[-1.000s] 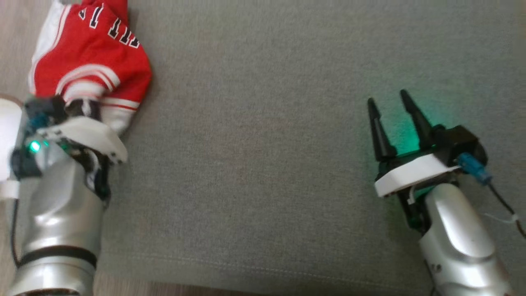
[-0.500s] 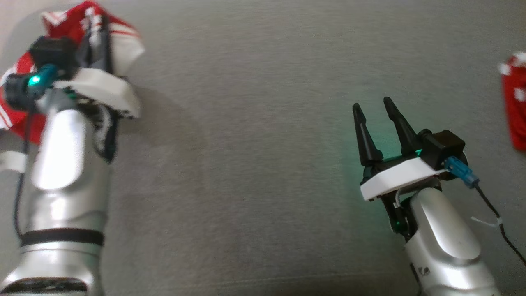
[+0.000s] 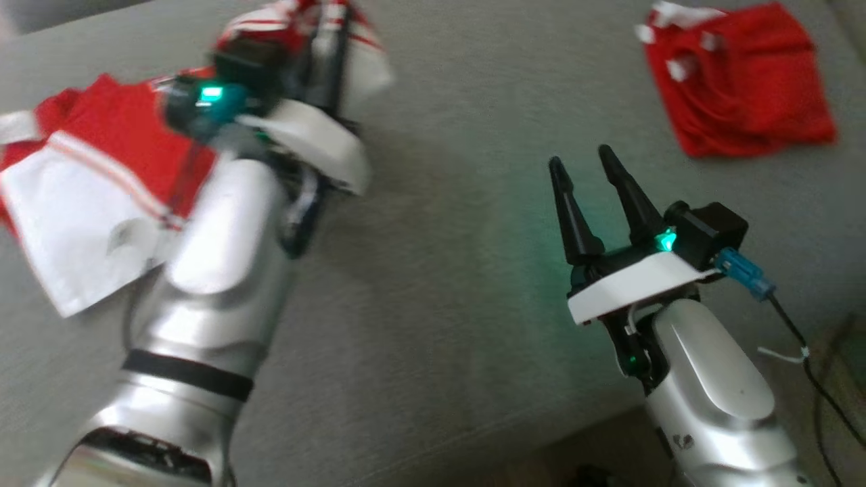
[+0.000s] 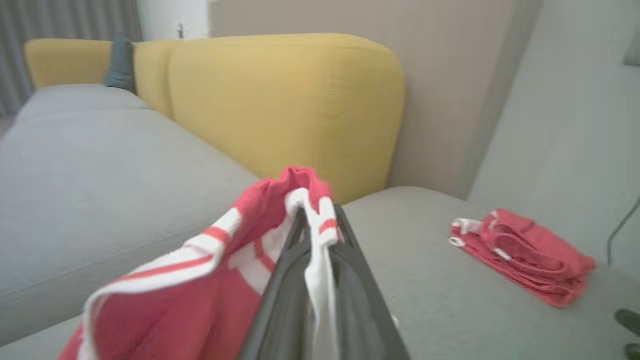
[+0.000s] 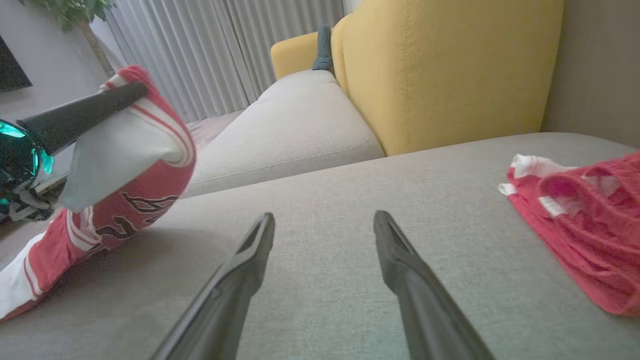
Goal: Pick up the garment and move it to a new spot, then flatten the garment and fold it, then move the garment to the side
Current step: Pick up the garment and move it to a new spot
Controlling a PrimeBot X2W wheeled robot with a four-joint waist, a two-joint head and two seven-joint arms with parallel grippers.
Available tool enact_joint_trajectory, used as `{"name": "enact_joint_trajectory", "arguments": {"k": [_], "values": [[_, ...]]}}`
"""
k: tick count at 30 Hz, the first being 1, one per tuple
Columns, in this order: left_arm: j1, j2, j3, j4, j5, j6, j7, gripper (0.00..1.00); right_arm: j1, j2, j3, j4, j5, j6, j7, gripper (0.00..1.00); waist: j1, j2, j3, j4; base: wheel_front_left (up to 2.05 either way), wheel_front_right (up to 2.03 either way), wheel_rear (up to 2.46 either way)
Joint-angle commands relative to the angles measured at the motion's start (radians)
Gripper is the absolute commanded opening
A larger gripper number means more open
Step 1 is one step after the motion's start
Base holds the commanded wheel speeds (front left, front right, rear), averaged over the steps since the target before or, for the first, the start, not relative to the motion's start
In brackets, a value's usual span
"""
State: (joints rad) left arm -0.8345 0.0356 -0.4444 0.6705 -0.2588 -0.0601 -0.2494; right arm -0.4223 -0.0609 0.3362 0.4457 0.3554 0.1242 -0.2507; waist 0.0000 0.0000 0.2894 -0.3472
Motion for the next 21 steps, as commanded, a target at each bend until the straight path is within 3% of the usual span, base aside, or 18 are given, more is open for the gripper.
{"name": "enact_joint_trajectory", "arguments": {"k": [1,5,6,7,8,14,21], "values": [[-0.052,0.015,0.001,-0.043,-0.013,0.007,-0.010,0.00,-0.024,0.010,0.019,-0.036,0.008,0.007,-0.011,1.00,0.0000,0.0000,0.032,-0.061,0.00,0.00,0.00],[-0.084,0.015,-0.156,-0.058,-0.123,0.067,-0.011,0.00,-0.021,0.011,0.030,-0.044,0.023,0.007,-0.011,1.00,0.0000,0.0000,0.037,-0.083,0.00,0.00,0.00],[-0.093,0.015,-0.184,-0.049,-0.134,0.087,-0.011,0.04,-0.021,0.011,0.030,-0.044,0.024,0.007,-0.011,1.00,0.0000,0.0000,0.038,-0.084,0.00,0.00,0.00],[-0.101,0.015,-0.204,-0.037,-0.142,0.107,-0.012,0.38,-0.021,0.011,0.031,-0.044,0.026,0.007,-0.011,1.00,0.0000,0.0000,0.039,-0.082,0.00,0.00,0.00],[-0.106,0.015,-0.217,-0.025,-0.150,0.125,-0.012,1.00,-0.021,0.011,0.031,-0.044,0.028,0.007,-0.011,1.00,0.0000,0.0000,0.040,-0.078,0.00,0.00,0.00],[-0.083,0.015,-0.209,0.012,-0.152,0.200,-0.012,1.00,-0.018,0.011,0.014,-0.044,0.012,0.007,-0.011,1.00,0.0000,0.0000,0.038,-0.004,0.00,0.00,0.00],[0.082,0.024,-0.075,-0.070,-0.105,0.265,-0.012,1.00,-0.009,0.011,0.011,-0.037,-0.019,0.007,-0.011,1.00,0.0000,0.0000,0.007,0.121,0.00,0.00,0.00]]}}
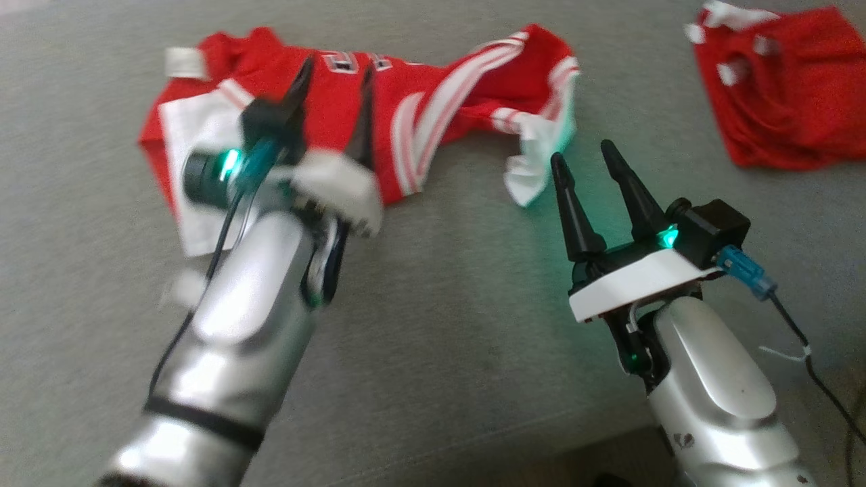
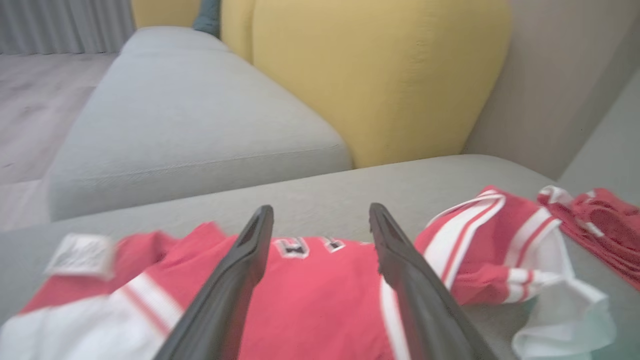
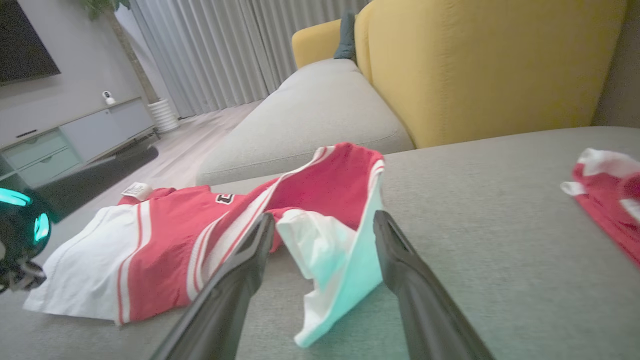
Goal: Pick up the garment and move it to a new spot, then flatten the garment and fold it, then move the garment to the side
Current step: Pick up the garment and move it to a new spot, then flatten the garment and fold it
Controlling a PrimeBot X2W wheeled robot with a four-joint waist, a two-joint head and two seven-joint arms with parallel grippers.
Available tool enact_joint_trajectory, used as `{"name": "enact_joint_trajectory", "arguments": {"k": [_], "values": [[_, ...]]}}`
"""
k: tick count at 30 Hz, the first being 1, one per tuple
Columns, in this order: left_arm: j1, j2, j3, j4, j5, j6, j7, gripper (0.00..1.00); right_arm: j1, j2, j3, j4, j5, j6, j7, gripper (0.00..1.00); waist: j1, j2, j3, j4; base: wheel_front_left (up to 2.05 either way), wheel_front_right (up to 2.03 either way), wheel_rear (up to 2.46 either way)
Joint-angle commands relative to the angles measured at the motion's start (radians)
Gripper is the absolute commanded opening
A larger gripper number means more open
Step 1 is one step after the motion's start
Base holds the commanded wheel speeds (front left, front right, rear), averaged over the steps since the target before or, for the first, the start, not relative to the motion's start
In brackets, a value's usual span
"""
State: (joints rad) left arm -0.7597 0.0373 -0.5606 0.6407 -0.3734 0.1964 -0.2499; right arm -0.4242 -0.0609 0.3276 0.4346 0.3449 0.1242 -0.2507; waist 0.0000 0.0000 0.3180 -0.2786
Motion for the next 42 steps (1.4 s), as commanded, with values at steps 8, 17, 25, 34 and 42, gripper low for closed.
{"name": "enact_joint_trajectory", "arguments": {"k": [8,17,25,34,42], "values": [[0.281,0.030,0.236,-0.203,0.096,0.039,-0.012,1.00,0.007,0.011,0.027,0.011,-0.044,0.007,-0.011,1.00,0.0000,0.0000,-0.077,0.187,0.00,0.00,0.00],[0.539,0.031,0.383,-0.383,0.212,0.050,-0.012,1.00,0.035,0.011,0.029,0.046,-0.058,0.007,-0.011,1.00,0.0000,0.0000,-0.130,0.254,0.00,0.00,0.00],[0.667,0.018,0.410,-0.452,0.241,0.057,-0.012,1.00,0.050,0.011,0.047,0.071,-0.080,0.007,-0.011,1.00,0.0000,0.0000,-0.150,0.298,0.00,0.00,0.00],[0.669,0.013,0.341,-0.445,0.194,0.051,-0.012,1.00,-0.048,0.011,0.176,0.187,-0.149,0.007,-0.011,1.00,0.0000,0.0000,-0.125,0.483,0.00,0.00,0.00],[0.688,0.013,0.297,-0.437,0.151,0.053,-0.012,1.00,-0.194,0.011,0.225,0.381,-0.202,0.007,-0.010,1.00,0.0000,0.0000,-0.088,0.647,0.00,0.00,0.00]]}}
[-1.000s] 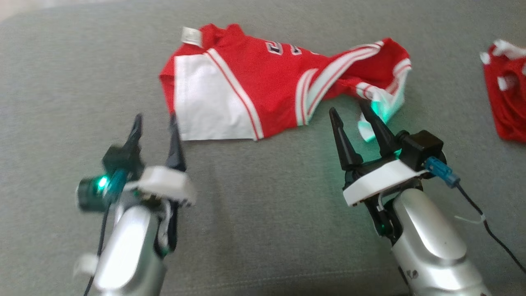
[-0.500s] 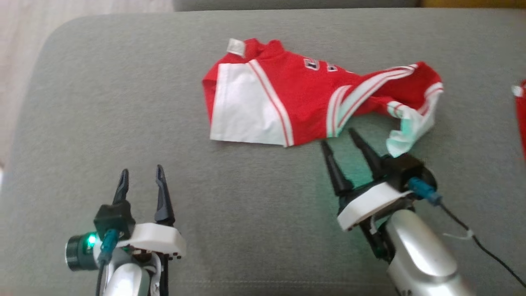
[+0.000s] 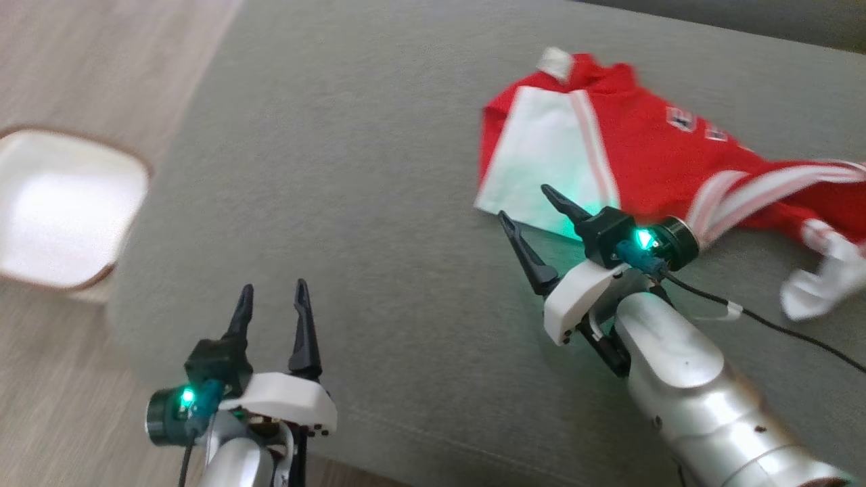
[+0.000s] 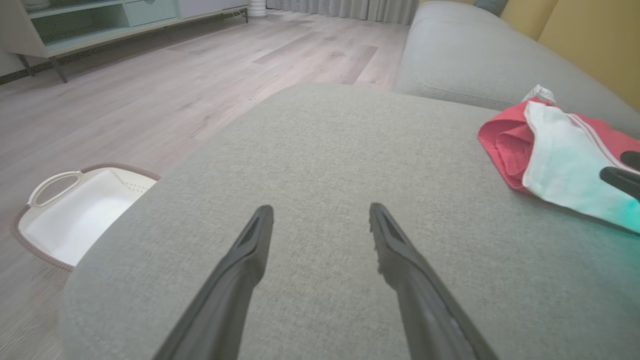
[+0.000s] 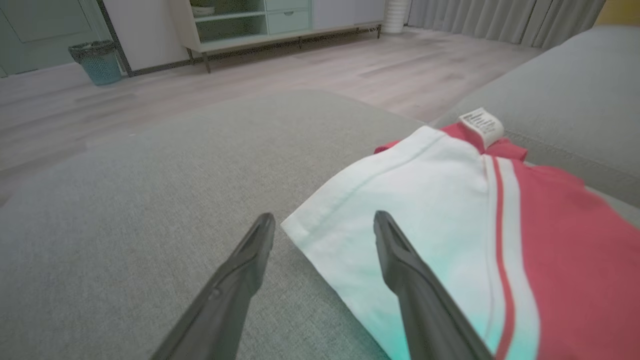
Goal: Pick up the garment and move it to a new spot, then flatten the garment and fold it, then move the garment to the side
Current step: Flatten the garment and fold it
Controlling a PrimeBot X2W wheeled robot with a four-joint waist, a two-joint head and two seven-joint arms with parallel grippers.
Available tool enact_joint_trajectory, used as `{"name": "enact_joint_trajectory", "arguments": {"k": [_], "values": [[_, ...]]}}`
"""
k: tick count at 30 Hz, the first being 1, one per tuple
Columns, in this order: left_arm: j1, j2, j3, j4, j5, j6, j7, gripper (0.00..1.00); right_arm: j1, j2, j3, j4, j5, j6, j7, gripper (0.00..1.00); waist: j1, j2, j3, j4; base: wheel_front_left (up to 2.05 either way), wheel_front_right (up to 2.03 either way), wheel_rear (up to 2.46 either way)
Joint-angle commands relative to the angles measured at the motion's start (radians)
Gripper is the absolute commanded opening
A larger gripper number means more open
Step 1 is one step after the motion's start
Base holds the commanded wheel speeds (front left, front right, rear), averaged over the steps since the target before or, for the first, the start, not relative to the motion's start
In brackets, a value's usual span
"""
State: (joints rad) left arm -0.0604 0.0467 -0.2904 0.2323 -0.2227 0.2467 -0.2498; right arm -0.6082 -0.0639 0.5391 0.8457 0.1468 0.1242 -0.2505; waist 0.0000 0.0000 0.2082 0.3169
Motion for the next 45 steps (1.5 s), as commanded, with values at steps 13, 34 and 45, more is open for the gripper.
{"name": "enact_joint_trajectory", "arguments": {"k": [13,34,45], "values": [[-0.038,0.004,-0.062,-0.050,-0.043,0.015,-0.012,1.00,-0.151,0.014,-0.044,0.247,-0.064,0.007,0.001,1.00,0.0000,0.0000,0.092,0.159,0.00,0.00,0.00],[-0.045,0.004,-0.032,-0.021,-0.011,-0.015,-0.012,1.00,-0.059,0.014,-0.084,-0.057,0.035,0.007,-0.011,0.00,0.0000,0.0000,-0.012,-0.026,0.00,0.00,0.00],[-0.062,0.004,-0.048,-0.002,-0.015,-0.048,-0.012,1.00,0.056,0.005,0.099,-0.208,0.149,0.007,-0.011,0.00,0.0000,0.0000,-0.083,-0.136,0.00,0.00,0.00]]}}
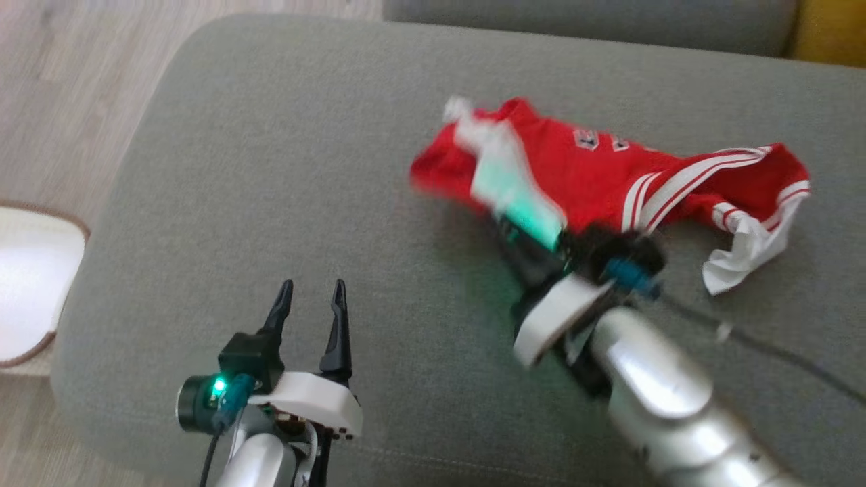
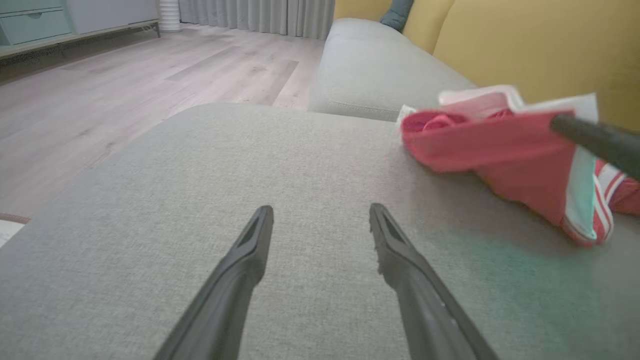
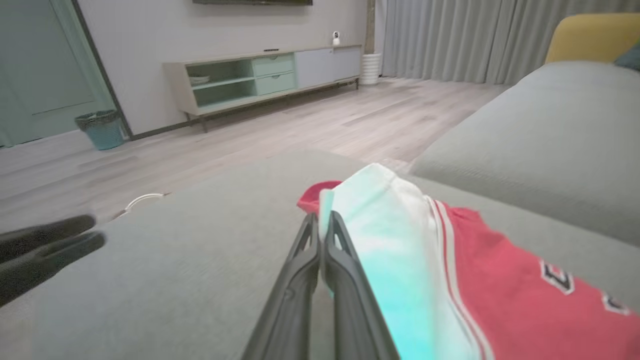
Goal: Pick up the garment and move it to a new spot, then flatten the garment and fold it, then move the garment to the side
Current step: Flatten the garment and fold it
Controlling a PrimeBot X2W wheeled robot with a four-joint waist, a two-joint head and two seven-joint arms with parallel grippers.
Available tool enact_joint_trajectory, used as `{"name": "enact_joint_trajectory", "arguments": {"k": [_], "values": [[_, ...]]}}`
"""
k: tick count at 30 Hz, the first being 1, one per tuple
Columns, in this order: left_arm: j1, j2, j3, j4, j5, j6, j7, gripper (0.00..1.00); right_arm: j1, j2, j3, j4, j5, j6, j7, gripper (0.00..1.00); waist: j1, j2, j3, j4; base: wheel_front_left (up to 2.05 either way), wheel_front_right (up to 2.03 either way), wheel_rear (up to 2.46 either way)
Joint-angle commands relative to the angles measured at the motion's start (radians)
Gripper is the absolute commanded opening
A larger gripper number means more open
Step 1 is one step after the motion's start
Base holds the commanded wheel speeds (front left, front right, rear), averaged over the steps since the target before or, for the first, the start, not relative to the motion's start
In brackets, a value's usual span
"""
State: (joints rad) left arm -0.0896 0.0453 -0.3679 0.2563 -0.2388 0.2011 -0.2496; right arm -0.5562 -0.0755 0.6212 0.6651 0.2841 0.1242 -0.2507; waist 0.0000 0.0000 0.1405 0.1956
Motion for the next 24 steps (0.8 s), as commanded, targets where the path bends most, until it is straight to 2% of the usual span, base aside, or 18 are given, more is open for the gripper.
{"name": "enact_joint_trajectory", "arguments": {"k": [1,2,3,4,7,10,15,24], "values": [[-0.030,0.005,0.026,-0.024,0.000,-0.003,-0.012,1.00,0.017,0.016,0.058,-0.027,0.037,0.007,-0.008,0.00,0.0000,0.0000,-0.019,-0.018,0.00,0.00,0.00],[-0.028,0.005,0.023,-0.021,-0.002,-0.004,-0.012,1.00,0.026,0.015,0.098,-0.025,0.059,0.007,-0.002,0.00,0.0000,0.0000,-0.021,-0.020,0.00,0.00,0.00],[-0.026,0.005,0.020,-0.019,-0.004,-0.005,-0.012,1.00,0.035,0.013,0.130,-0.018,0.080,0.007,0.008,0.25,0.0000,0.0000,-0.020,-0.021,0.00,0.00,0.00],[-0.025,0.005,0.017,-0.016,-0.006,-0.006,-0.012,1.00,0.042,0.012,0.163,-0.009,0.101,0.007,0.021,1.00,0.0000,0.0000,-0.019,-0.021,0.00,0.00,0.00],[-0.028,0.005,0.004,-0.013,-0.011,-0.007,-0.012,1.00,0.051,0.007,0.229,0.017,0.156,0.007,0.036,1.00,0.0000,0.0000,-0.010,-0.014,0.00,0.00,0.00],[-0.031,0.005,-0.004,-0.013,-0.014,-0.006,-0.012,1.00,0.041,-0.004,0.252,0.039,0.186,0.007,0.030,1.00,0.0000,0.0000,0.002,-0.002,0.00,0.00,0.00],[-0.036,0.005,-0.011,-0.009,-0.017,-0.006,-0.012,1.00,0.000,-0.009,0.221,0.085,0.181,0.007,0.007,1.00,0.0000,0.0000,0.020,0.022,0.00,0.00,0.00],[-0.048,0.005,-0.034,-0.014,-0.025,-0.001,-0.012,1.00,-0.041,0.017,0.173,0.156,0.094,0.007,-0.007,1.00,0.0000,0.0000,0.043,0.062,0.00,0.00,0.00]]}}
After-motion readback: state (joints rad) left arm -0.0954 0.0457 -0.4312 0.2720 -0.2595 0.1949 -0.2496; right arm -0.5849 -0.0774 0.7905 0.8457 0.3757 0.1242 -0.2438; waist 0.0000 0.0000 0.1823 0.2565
